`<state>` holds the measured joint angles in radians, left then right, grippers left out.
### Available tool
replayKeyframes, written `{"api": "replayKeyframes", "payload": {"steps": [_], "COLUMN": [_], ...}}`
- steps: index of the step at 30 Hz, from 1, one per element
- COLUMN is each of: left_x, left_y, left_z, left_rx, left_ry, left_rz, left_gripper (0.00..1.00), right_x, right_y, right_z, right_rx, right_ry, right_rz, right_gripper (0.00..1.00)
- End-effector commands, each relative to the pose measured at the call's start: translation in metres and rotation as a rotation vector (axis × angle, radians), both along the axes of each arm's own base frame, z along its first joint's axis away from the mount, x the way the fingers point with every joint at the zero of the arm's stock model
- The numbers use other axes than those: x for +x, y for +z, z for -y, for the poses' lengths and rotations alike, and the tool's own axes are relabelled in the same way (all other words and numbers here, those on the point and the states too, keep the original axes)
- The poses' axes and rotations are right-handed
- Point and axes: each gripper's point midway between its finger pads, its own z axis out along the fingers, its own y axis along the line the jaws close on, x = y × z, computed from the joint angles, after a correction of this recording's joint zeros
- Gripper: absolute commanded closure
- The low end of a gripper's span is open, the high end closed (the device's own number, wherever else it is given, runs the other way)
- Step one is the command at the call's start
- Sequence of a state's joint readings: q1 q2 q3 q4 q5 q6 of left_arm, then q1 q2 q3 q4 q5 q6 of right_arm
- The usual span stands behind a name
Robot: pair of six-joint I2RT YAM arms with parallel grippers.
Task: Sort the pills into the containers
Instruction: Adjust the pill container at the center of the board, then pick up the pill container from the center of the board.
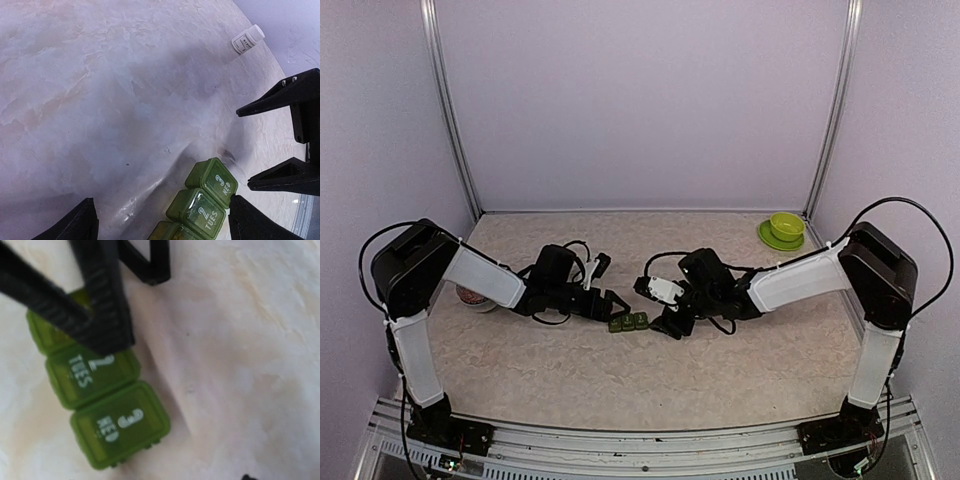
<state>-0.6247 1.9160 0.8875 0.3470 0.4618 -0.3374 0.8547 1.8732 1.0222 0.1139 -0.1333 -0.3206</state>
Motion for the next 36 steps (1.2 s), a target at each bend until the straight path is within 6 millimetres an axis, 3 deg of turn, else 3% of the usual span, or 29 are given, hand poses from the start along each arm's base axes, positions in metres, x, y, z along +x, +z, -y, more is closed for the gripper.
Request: {"api": "replayKeyframes", "payload": {"steps": [1,8,16,26,30,36], "left_x": [-0.018,-0.020,-0.025,-0.027,-0.028,-0.028], "left_y": [-0.036,-0.041,-0.046,-0.055,-0.059,-0.054], "left_z": [-0.004,-0.003,-0.004,-0.005,-0.005,-0.006], "left_rx": [0.070,0.084,0.105,0.132,0.140,0.137], "left_ry": [-0.015,-0.028,-0.034,-0.042,-0.044,-0.033], "left_rz": [-0.103,-0.130,-0.172,-0.200,-0.213,-0.198], "left_gripper": [0.14,0.24,0.28,0.30,0.36,0.38], "right_x": [0.004,-0.004,-0.012,-0.014,-0.013,-0.012], "right_y": [0.015,0.010,0.003,-0.012,-0.014,-0.018], "right_z": [-0.004,-0.012,-0.022,-0.028,-0.030,-0.032], "right_rx": [-0.004,-0.041,-0.101,-0.155,-0.161,-0.172], "right_ry": [0.042,0.177,0.251,0.278,0.276,0.283], "right_rz": [0.140,0.280,0.404,0.412,0.419,0.424], "right_gripper": [0.33,0.37,0.38,0.39,0.40,0.41]}}
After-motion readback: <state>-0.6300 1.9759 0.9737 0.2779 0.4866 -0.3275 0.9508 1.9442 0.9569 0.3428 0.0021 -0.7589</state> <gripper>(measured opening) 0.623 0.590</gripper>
